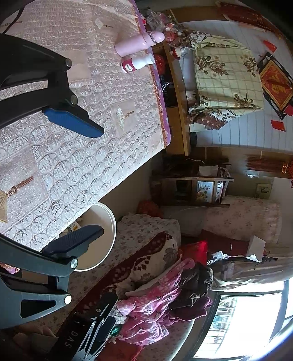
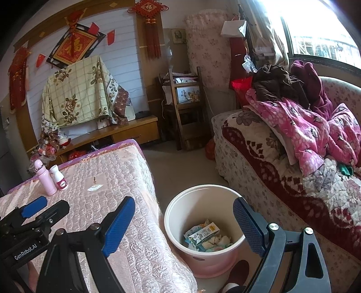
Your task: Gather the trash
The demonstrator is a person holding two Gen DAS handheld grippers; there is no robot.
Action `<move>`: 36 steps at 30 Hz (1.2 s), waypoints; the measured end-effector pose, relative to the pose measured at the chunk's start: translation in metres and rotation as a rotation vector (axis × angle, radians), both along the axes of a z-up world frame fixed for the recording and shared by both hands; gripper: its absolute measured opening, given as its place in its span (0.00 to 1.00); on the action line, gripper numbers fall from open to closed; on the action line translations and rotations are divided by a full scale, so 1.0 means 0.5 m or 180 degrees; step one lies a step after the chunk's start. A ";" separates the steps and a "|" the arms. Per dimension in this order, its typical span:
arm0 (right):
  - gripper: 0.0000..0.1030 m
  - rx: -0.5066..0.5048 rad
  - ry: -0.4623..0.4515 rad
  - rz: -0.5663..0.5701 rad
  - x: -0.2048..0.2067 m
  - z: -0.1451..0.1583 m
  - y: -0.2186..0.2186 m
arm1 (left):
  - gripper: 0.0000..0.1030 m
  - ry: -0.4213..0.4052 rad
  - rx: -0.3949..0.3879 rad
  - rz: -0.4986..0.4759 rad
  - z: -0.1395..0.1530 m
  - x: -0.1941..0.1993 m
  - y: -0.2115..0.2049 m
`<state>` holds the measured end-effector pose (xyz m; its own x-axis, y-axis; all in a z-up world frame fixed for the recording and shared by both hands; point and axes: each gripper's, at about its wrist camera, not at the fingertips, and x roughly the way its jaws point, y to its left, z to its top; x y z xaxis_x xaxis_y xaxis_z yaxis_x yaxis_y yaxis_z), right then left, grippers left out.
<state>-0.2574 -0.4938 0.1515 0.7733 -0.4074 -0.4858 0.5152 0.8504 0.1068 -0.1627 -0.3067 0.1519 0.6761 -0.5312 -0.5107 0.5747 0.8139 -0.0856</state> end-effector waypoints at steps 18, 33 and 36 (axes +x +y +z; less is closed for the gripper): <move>0.88 0.0035 0.0039 -0.0028 0.004 -0.012 -0.007 | 0.78 -0.0025 0.0052 -0.0065 -0.007 0.000 -0.010; 0.88 0.0066 0.0079 -0.0043 0.007 -0.024 -0.012 | 0.78 0.0000 0.0083 -0.0169 -0.017 -0.001 -0.024; 0.88 0.0073 0.0097 -0.0045 0.009 -0.027 -0.012 | 0.78 -0.0032 0.0080 -0.0202 -0.020 -0.003 -0.024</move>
<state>-0.2531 -0.4998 0.1378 0.7523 -0.4067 -0.5183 0.5304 0.8405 0.1104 -0.1639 -0.3188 0.1418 0.6466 -0.5602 -0.5177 0.6260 0.7776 -0.0596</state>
